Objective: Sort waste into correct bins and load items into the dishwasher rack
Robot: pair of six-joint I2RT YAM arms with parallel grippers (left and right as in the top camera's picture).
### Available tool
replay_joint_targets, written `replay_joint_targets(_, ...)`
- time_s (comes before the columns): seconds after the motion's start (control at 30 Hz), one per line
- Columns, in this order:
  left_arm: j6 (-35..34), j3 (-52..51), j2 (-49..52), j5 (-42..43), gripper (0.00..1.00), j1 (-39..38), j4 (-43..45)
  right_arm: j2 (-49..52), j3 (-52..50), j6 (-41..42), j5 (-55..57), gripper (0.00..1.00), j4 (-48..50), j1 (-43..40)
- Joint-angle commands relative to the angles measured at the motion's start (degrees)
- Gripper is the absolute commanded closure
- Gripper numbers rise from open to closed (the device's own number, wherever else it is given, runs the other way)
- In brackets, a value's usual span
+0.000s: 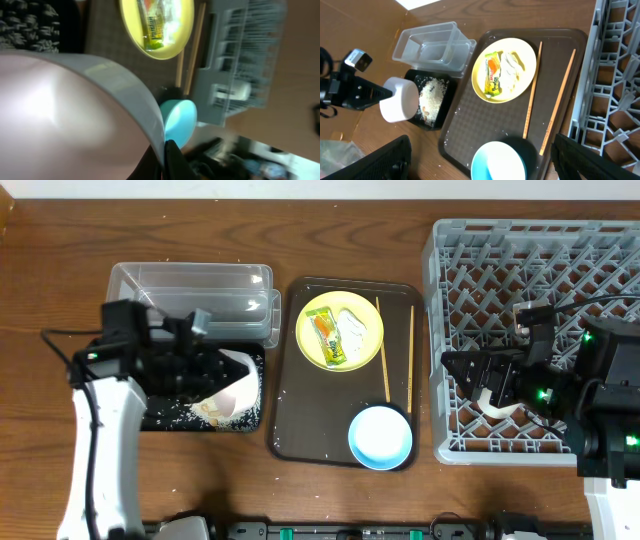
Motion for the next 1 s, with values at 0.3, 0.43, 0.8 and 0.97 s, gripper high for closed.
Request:
replay_joint_targets(0.3, 16.7, -3.0, 14.3, 33.7, 0.94, 12.0, -0.3, 0.1, 0.6, 0.3, -0.2, 0.13, -0.5, 0.4)
replay_joint_targets(0.43, 17.1, -3.0, 14.5, 33.3, 0.94, 12.1, -0.1, 0.1, 0.6, 0.3, -0.2, 0.13, -0.5, 0.4)
replay_joint_targets(0.8, 17.2, -3.0, 14.4, 24.1, 0.94, 11.7, -0.6, 0.1, 0.6, 0.3, -0.2, 0.13, -0.5, 0.4)
replay_joint_targets(0.97, 17.2, -3.0, 13.1, 15.4, 0.94, 6.1, -3.6, 0.1, 0.6, 0.3, 0.7, 0.12, 0.1, 0.4)
